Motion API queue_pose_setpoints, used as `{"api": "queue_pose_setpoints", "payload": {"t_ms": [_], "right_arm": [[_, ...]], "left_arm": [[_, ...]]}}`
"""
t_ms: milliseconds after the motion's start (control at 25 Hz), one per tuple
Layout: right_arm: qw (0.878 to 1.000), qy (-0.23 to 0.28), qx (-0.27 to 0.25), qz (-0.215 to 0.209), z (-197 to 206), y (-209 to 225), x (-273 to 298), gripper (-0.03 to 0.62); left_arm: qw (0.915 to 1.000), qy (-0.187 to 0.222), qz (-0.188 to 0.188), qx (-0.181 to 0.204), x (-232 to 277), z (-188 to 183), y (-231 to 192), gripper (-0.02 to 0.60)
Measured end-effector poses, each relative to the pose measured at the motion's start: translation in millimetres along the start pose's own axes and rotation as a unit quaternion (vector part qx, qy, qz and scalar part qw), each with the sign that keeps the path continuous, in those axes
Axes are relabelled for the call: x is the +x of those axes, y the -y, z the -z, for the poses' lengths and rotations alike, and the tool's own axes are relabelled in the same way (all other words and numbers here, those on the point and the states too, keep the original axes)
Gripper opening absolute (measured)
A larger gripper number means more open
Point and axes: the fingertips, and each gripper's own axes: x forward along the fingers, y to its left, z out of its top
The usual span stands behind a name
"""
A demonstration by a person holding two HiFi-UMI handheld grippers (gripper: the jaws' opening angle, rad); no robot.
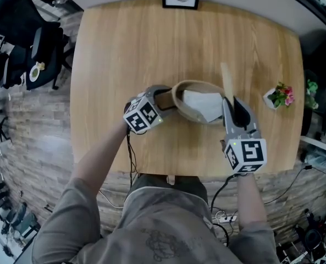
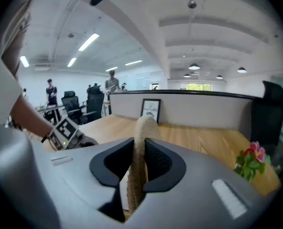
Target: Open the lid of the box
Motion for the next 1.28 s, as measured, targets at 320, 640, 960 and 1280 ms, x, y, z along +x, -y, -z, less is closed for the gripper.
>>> {"api": "queue_pose_setpoints", "payload": {"t_ms": [320,640,960,1280], "right_arm": [[0.959,0.019,0.265,0.095,29.8,75.6,-53.4,0.071],[0.962,0.015,0.255,0.102,30.1,79.2,-70.7,0.071],[0.978,0.09,0.175,0.075,-57.0,55.6,-99.6,0.072],[0.977,0.189,0.066,0.069,-155.0,24.5,-166.7,0.072]], "left_arm": [[0.9987,0.002,-0.029,-0.043,-5.6,-2.4,1.1,0.245],[0.9937,-0.01,-0.066,-0.09,-14.5,-2.8,-1.8,0.199],[0.984,0.031,-0.149,-0.093,-83.8,-52.3,-17.3,0.146],[0.9519,0.175,-0.234,-0.09,-194.2,-163.7,-17.8,0.095]]}}
